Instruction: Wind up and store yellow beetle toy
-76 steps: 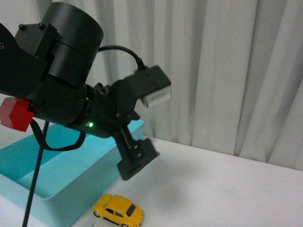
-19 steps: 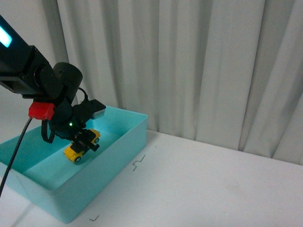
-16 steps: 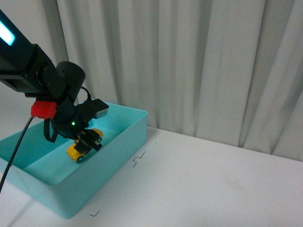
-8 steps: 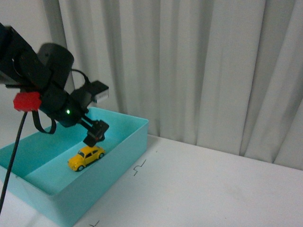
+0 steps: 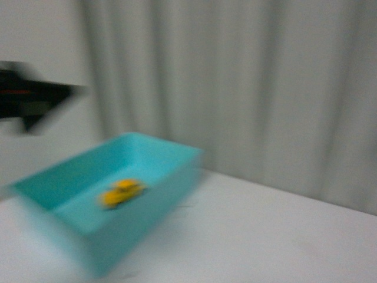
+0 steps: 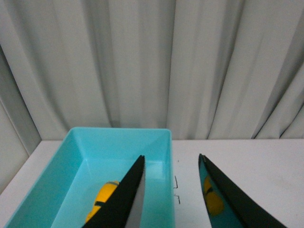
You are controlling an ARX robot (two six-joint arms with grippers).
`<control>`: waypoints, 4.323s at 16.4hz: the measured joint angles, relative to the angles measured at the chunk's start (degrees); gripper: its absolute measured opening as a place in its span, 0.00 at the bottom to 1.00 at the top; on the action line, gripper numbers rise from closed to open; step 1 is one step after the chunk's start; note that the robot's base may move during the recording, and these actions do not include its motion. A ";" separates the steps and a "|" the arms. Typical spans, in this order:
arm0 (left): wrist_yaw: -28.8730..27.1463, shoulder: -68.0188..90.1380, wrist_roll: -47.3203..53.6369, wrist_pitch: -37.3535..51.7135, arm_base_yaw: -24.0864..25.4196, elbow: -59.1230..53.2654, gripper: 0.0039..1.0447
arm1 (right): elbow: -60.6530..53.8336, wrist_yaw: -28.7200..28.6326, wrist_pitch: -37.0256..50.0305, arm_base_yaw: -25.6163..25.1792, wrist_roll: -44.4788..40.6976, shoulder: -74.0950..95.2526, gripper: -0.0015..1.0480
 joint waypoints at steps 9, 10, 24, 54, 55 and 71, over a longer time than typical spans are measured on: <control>-23.02 -24.55 -2.40 -8.39 -22.47 -13.49 0.01 | 0.00 -0.02 0.04 0.02 0.00 0.00 0.94; -24.37 -26.38 -2.43 -9.22 -26.32 -13.86 0.01 | 0.00 -0.02 0.04 0.00 0.00 0.00 0.94; -25.44 -44.15 -2.49 -24.39 -25.81 -16.37 0.01 | 0.00 0.00 0.07 0.00 0.00 0.00 0.94; -25.44 -44.19 -2.56 -24.37 -25.81 -16.37 0.94 | 0.00 -0.02 0.04 0.00 0.00 0.00 0.94; -25.44 -44.19 -2.56 -24.37 -25.81 -16.37 0.94 | 0.00 0.00 0.04 0.00 0.00 0.02 0.94; -25.44 -44.19 -2.56 -24.37 -25.81 -16.37 0.94 | 0.00 0.00 0.02 0.00 0.00 0.00 0.94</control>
